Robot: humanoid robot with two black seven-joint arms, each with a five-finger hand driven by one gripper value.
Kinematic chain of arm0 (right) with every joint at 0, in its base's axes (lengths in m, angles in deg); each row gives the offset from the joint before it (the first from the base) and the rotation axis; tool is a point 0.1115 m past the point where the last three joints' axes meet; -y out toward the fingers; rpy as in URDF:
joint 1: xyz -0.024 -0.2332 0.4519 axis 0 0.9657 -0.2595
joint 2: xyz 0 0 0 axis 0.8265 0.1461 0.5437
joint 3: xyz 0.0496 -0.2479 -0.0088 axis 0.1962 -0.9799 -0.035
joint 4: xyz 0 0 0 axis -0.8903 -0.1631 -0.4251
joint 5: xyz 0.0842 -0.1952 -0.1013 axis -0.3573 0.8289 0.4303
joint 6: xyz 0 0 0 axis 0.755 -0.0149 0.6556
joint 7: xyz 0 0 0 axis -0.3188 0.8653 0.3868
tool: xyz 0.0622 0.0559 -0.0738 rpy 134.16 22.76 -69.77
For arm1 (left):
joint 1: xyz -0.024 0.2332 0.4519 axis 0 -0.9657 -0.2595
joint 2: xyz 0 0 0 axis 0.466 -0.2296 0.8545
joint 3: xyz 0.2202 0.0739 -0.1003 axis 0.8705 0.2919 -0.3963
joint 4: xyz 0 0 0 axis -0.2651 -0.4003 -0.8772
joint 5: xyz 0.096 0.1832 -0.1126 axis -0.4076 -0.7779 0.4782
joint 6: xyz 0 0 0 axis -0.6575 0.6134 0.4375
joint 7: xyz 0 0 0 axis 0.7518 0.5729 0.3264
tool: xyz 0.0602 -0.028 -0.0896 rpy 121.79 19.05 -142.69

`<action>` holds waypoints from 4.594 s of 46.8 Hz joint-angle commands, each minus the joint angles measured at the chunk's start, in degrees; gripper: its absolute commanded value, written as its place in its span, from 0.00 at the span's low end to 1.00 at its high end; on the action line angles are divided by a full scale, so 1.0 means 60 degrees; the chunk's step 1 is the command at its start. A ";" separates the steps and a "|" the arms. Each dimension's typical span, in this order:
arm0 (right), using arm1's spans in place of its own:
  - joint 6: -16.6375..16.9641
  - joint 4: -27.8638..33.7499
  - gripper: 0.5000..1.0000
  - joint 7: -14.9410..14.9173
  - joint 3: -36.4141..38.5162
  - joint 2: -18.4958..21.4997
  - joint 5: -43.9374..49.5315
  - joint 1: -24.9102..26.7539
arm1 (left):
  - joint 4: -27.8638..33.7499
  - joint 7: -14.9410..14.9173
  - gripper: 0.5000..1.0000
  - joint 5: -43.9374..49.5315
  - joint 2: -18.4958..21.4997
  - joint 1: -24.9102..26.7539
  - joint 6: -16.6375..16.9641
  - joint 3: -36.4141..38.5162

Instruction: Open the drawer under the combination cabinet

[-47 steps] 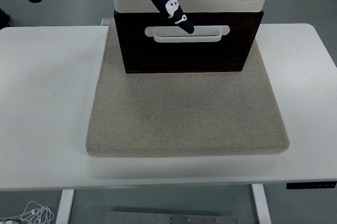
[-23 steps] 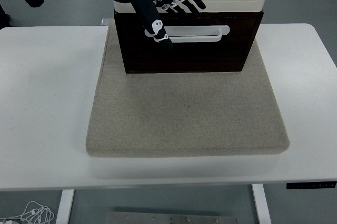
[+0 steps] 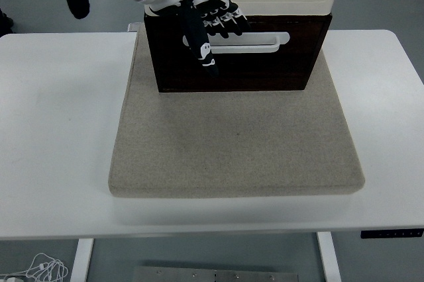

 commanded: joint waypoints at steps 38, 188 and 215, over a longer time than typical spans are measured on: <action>0.0000 -0.0001 0.85 0.0001 0.0000 0.0000 0.0000 0.0001 | -0.1019 -0.0837 1.00 0.0015 -0.1587 -0.0085 0.0878 0.0192; 0.0000 -0.0001 0.85 0.0001 0.0000 0.0000 0.0000 0.0001 | -0.1077 -0.0837 1.00 0.0029 -0.1821 -0.0510 -0.0074 0.0294; 0.0000 -0.0001 0.85 0.0001 0.0000 0.0000 0.0000 0.0001 | -0.0785 -0.0837 1.00 0.0088 -0.1528 -0.0378 -0.0689 0.0192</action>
